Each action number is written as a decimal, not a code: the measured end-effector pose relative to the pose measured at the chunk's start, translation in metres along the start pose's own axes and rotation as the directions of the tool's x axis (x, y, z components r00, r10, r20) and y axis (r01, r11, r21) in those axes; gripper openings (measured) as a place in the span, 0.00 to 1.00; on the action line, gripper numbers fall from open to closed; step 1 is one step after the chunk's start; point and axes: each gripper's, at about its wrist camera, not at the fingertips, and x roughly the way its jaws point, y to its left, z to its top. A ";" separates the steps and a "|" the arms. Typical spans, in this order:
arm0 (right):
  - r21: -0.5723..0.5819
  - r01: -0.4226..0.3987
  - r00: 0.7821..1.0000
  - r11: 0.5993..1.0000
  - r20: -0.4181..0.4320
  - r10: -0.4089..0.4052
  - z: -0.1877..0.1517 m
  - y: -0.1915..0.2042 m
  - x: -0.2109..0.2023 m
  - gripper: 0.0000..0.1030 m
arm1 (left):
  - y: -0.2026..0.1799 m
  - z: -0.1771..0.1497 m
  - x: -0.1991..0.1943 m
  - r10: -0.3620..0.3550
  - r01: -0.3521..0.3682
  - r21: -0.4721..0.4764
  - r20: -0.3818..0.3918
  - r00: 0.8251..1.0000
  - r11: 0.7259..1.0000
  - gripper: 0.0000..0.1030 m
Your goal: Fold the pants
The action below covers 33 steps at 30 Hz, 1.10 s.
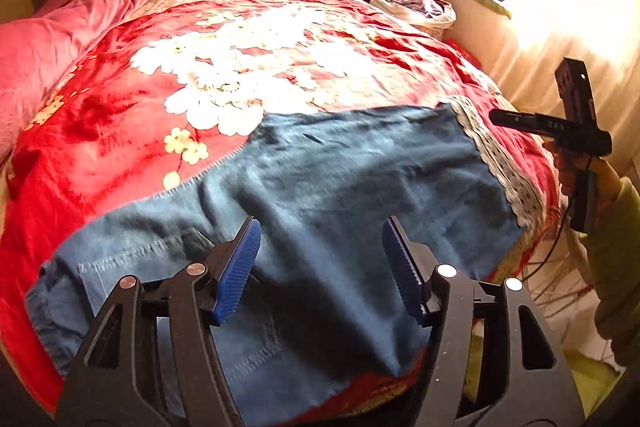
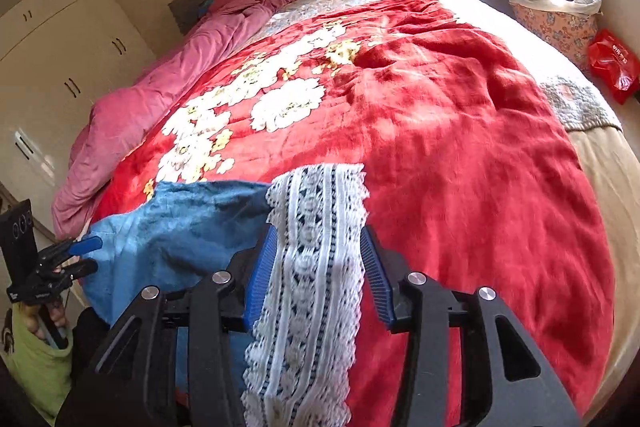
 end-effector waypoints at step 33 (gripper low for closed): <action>-0.196 -0.032 0.999 0.980 -0.009 0.031 0.065 -0.001 0.056 0.17 | 0.041 0.070 0.117 -0.024 0.014 -0.158 -0.061 0.998 0.987 0.07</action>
